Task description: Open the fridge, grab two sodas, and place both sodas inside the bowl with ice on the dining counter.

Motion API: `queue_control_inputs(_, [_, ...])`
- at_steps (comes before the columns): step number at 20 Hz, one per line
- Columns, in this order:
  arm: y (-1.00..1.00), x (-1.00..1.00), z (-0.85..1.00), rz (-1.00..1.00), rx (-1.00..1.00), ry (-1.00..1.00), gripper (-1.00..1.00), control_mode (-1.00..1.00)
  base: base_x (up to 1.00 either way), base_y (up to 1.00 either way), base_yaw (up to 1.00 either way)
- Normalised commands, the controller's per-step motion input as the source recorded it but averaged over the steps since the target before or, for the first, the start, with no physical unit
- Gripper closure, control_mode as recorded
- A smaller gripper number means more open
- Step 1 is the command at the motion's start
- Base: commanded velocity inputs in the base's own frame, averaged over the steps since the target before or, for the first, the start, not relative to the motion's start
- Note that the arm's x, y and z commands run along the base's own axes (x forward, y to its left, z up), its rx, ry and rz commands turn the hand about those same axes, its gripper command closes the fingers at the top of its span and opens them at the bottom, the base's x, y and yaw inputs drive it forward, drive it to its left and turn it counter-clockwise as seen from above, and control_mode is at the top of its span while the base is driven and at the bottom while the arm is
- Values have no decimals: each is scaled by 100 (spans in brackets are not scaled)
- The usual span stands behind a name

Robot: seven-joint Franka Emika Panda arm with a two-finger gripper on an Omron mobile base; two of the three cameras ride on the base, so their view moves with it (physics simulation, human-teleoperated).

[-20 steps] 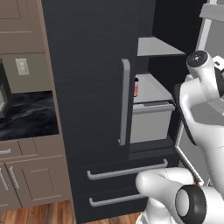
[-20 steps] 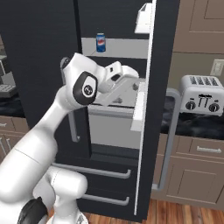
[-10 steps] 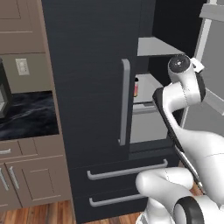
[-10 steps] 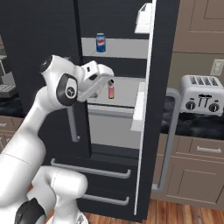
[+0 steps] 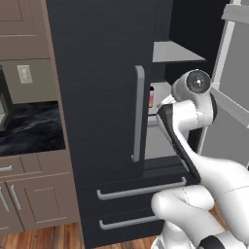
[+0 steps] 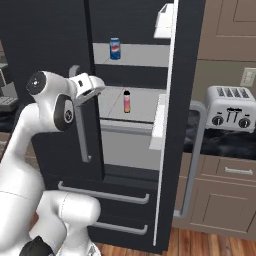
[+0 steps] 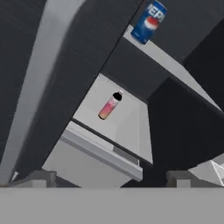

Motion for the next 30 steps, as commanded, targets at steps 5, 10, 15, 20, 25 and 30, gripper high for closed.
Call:
queue_control_inputs(5, [98,0,-3,22,20,-12,-100,-100,0,0,0])
queue_control_inputs(10, [63,4,-4,9,21,-4,-100,-100,0,0,0])
queue_control_inputs(15, [31,34,9,-11,21,-2,-100,-100,0,0,0])
queue_control_inputs(20, [15,30,17,-20,16,0,-100,-100,0,0,0])
queue_control_inputs(25, [-12,4,3,-4,9,0,-100,-100,0,0,0])
queue_control_inputs(30, [-28,12,2,1,7,6,-100,-100,0,0,0])
